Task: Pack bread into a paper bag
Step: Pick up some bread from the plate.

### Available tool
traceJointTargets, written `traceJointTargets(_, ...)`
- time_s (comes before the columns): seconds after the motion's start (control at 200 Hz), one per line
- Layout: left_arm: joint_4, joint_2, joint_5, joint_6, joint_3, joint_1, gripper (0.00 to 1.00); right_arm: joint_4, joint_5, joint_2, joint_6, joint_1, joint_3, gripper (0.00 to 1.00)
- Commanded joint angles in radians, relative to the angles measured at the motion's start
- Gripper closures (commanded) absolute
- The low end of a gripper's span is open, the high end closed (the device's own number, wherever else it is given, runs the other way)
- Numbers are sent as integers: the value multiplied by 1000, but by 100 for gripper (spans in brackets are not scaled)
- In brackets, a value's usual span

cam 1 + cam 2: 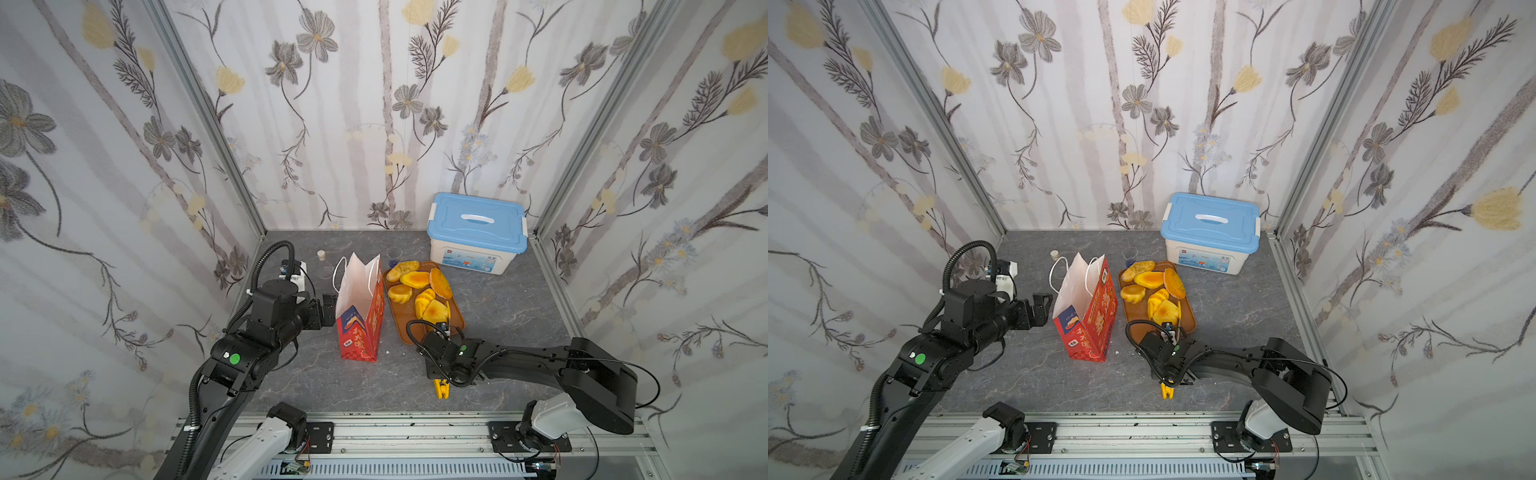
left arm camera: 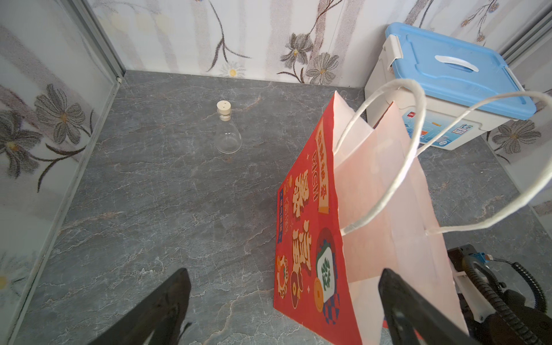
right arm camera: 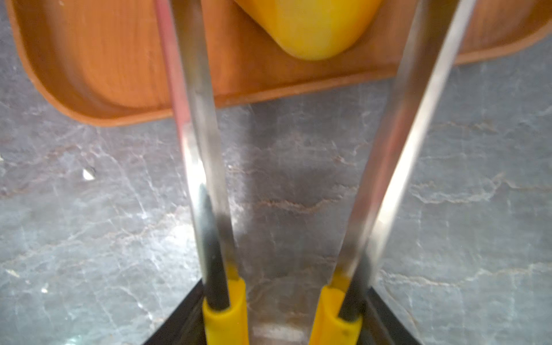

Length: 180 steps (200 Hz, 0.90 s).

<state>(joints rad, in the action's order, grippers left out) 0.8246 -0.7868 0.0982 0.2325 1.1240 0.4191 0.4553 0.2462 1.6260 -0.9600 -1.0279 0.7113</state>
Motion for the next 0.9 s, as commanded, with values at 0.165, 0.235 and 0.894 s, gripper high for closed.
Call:
traceJointTargets(0.165, 20, -11, 34, -18, 36, 1, 0, 42, 70, -155, 18, -35, 14, 32)
traceJointTargets(0.235, 22, -15, 37, -16, 44, 0, 0, 46, 85, -169, 37, -30, 16, 31)
traceJointTargets(0.894, 34, -50, 45, -17, 100, 1, 0, 57, 158, -365, 147, 8, 75, 41)
